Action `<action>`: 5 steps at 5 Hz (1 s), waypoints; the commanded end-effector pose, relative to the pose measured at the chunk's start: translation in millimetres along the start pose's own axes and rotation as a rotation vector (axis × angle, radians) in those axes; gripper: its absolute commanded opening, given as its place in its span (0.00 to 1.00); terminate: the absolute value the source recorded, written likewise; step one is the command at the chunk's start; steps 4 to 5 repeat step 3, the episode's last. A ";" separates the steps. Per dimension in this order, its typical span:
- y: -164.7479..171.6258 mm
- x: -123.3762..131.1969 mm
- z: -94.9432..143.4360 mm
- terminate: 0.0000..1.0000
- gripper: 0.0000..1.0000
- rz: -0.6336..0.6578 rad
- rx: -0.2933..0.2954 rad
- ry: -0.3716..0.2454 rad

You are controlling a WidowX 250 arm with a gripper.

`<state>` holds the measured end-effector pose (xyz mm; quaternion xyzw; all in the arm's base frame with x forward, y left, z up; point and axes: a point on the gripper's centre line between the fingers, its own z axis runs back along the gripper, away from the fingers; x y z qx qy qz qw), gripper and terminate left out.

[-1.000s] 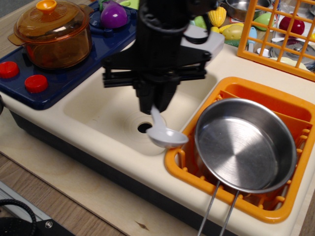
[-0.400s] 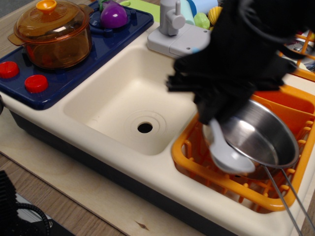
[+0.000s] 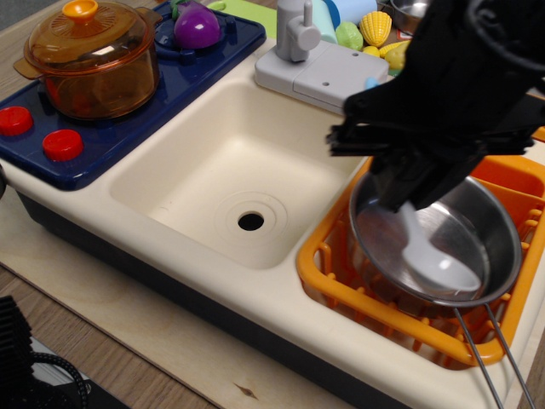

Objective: Put spoon into pan

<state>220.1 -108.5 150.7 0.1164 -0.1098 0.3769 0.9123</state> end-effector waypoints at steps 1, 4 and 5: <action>-14.8 11.3 16.0 0.00 0.00 -0.047 -0.034 -0.040; -30.4 17.3 -7.9 1.00 1.00 -0.051 -0.191 -0.054; -30.4 17.3 -7.9 1.00 1.00 -0.051 -0.191 -0.054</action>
